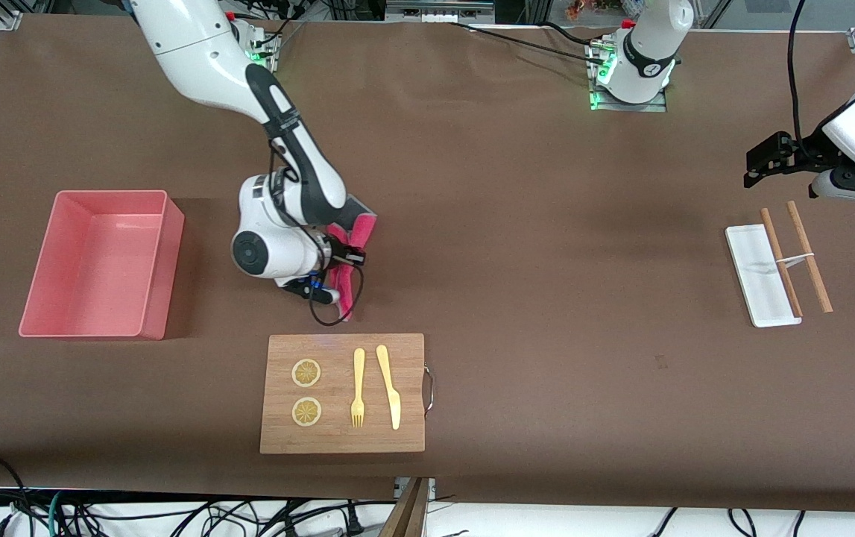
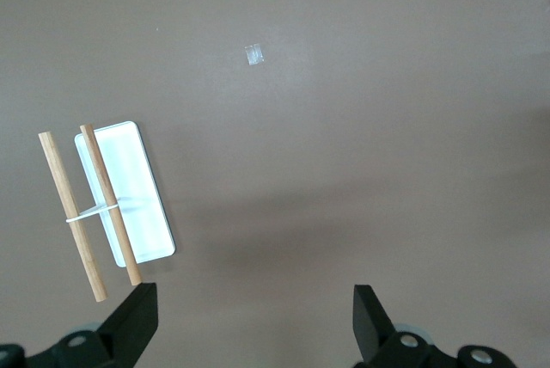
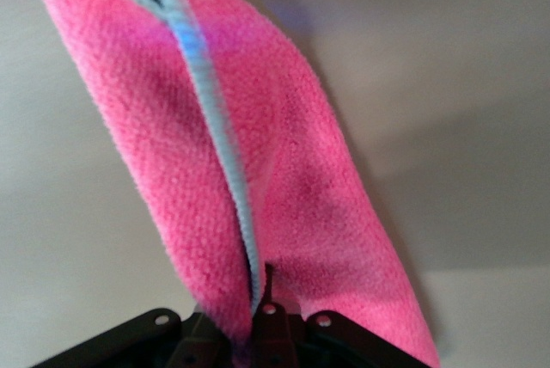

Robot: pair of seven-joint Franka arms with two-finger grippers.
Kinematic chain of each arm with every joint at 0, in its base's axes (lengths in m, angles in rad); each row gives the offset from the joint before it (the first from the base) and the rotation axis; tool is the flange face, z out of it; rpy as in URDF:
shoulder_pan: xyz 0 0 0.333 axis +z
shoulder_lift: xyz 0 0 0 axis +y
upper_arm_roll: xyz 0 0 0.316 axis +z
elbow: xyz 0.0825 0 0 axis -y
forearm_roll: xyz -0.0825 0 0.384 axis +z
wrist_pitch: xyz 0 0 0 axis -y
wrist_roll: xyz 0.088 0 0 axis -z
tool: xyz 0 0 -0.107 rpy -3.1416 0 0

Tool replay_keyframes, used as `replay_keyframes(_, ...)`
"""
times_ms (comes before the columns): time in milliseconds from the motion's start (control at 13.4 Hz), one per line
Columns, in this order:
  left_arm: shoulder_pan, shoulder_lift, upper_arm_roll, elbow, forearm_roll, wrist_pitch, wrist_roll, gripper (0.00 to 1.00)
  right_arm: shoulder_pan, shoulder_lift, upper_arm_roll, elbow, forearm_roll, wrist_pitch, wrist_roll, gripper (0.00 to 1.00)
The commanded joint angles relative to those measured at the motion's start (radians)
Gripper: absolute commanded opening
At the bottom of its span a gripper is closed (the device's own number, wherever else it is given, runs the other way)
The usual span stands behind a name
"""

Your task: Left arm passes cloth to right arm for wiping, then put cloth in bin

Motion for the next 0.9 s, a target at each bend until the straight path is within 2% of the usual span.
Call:
replay_keyframes(0,0.006,0.018,0.01,0.028,0.015,-0.017,0.015,1.0,0.023,0.011,-0.01,0.084,0.023,-0.032,0.113,0.0)
replay_keyframes(224,0.02,0.02,0.004,0.03,0.01,-0.024,0.016,1.0,-0.002,0.005,-0.013,0.121,0.014,-0.129,0.113,0.0)
replay_keyframes(449,0.011,0.019,-0.003,0.037,0.01,-0.029,0.012,1.0,-0.064,0.006,-0.022,0.084,0.004,-0.169,-0.067,0.0)
replay_keyframes(673,0.015,0.018,0.0,0.037,0.008,-0.044,0.008,1.0,-0.092,0.003,-0.106,0.029,0.001,-0.233,-0.304,0.0)
replay_keyframes(822,0.017,0.02,0.0,0.037,0.008,-0.044,0.013,1.0,-0.104,0.005,-0.164,0.001,-0.035,-0.253,-0.465,0.0)
